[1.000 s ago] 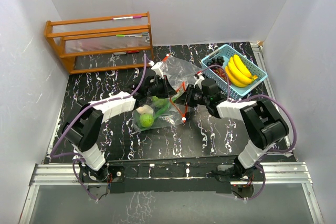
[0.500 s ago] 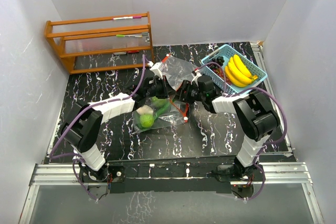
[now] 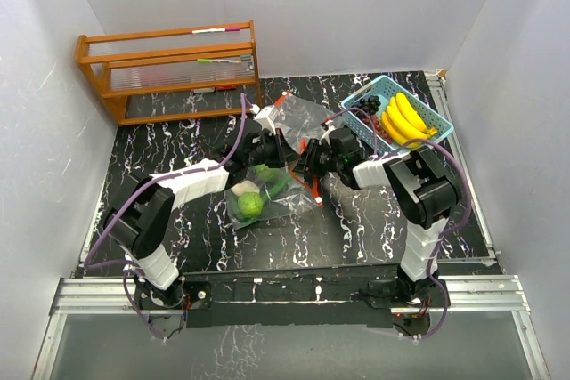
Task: Open the zip-top bag and remove the fake food
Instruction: Pick up the fake vegetable from the zipper food storage bag, then place the fake vegetable in the bin.
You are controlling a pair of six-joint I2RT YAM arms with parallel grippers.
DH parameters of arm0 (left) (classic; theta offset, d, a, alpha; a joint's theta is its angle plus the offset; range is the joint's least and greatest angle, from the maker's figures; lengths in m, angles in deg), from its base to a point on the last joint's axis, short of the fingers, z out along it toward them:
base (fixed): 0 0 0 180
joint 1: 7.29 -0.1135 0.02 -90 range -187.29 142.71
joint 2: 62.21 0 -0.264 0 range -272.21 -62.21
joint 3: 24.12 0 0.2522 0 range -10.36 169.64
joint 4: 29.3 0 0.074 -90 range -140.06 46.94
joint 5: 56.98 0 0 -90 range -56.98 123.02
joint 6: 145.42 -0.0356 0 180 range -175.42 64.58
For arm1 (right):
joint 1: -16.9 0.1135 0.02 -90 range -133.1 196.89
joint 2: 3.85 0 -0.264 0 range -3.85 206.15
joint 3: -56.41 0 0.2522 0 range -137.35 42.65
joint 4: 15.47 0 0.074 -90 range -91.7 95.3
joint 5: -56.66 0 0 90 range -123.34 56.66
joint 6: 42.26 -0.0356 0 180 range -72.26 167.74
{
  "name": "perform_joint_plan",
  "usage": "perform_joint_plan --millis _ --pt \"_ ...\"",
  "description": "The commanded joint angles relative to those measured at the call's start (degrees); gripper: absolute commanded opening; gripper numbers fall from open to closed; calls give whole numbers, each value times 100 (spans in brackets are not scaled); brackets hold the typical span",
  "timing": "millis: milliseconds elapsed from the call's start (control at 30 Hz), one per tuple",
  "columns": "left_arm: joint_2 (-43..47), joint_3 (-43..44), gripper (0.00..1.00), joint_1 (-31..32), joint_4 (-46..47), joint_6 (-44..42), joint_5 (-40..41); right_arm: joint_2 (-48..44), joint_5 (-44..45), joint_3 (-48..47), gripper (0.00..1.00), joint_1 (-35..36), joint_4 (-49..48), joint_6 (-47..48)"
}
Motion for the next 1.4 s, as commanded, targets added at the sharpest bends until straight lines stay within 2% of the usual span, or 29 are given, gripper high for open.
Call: perform_joint_plan --millis 0,267,433,633,833,967,1167,1367 --pt "236 -212 0 34 311 171 -62 -558 29 157 19 36 -645 -65" --pt "235 -366 0 -14 558 412 556 -1820 271 800 15 35 -547 -65" --pt "335 -599 0 -156 731 493 609 -2504 1027 814 11 -91 301 405" --pt "565 -868 0 -245 728 463 624 -2742 1279 266 9 -803 1054 672" --pt "749 -1147 0 -284 746 479 655 -3018 1480 -116 9 -1614 1142 578" --pt "774 -1136 0 -304 791 489 638 -3341 2354 169 8 -1877 532 371" --pt "767 -1217 0 -305 922 566 571 -3693 3416 1219 8 -2338 -1286 -296" --pt "729 -1270 0 -303 979 585 550 -3323 4106 1400 8 -2677 -2167 -572"
